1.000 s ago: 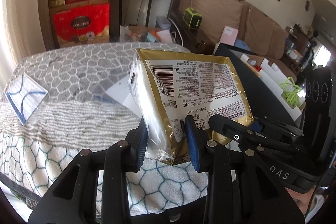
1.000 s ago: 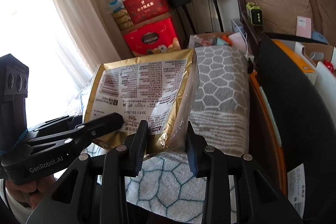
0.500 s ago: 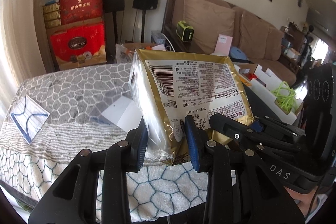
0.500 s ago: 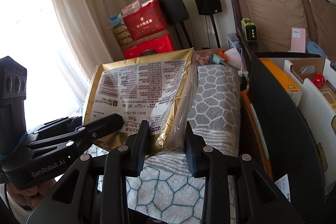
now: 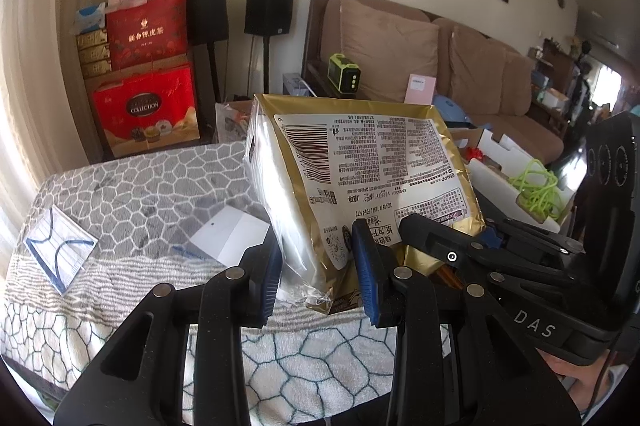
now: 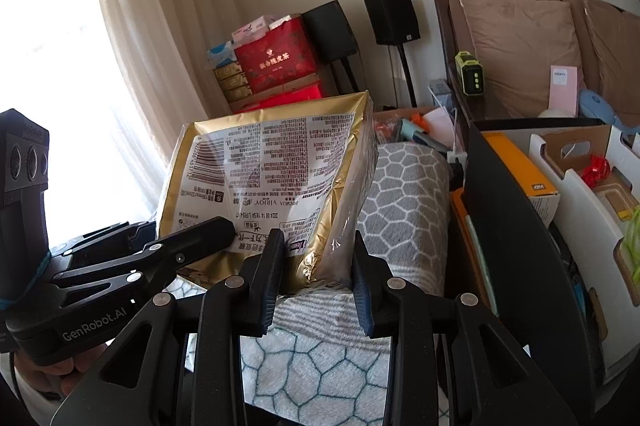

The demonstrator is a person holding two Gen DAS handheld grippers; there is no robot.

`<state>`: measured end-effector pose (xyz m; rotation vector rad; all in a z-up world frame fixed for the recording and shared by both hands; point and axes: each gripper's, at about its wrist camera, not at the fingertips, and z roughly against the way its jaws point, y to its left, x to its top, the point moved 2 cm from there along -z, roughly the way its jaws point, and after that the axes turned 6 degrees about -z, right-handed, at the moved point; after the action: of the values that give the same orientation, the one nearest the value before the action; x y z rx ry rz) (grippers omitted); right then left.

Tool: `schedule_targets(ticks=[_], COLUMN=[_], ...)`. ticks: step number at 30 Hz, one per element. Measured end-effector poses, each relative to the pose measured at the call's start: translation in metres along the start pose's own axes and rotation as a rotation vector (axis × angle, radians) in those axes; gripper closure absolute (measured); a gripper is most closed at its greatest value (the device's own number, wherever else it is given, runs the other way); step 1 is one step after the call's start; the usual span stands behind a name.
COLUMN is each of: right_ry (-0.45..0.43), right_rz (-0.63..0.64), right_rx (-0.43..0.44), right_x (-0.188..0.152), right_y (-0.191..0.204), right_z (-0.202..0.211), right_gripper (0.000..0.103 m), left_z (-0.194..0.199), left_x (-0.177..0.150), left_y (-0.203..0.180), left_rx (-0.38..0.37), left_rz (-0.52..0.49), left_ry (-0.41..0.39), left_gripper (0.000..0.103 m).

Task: Organize objects
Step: 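Hold the gold package upright with both tools beside the box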

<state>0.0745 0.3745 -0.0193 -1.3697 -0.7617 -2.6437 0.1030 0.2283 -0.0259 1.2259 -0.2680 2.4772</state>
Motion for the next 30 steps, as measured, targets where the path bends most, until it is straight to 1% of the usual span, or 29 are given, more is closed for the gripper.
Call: schedule_targets(ticks=[23,30], right_ry=[-0.049,-0.077], right_rz=[0.002,-0.005], right_rx=[-0.008,-0.013], right_x=[0.005,0.010], right_y=[-0.004,-0.009], right_z=[0.014,0.019], right_gripper=[0.071,0.071], left_z=[0.002,0.003], left_x=[0.012,0.019], left_y=[-0.010,-0.018], left_rx=[-0.004,-0.004], left_rz=[-0.038,-0.059], left_ry=[-0.031,-0.049], left_gripper=[0.072,0.072])
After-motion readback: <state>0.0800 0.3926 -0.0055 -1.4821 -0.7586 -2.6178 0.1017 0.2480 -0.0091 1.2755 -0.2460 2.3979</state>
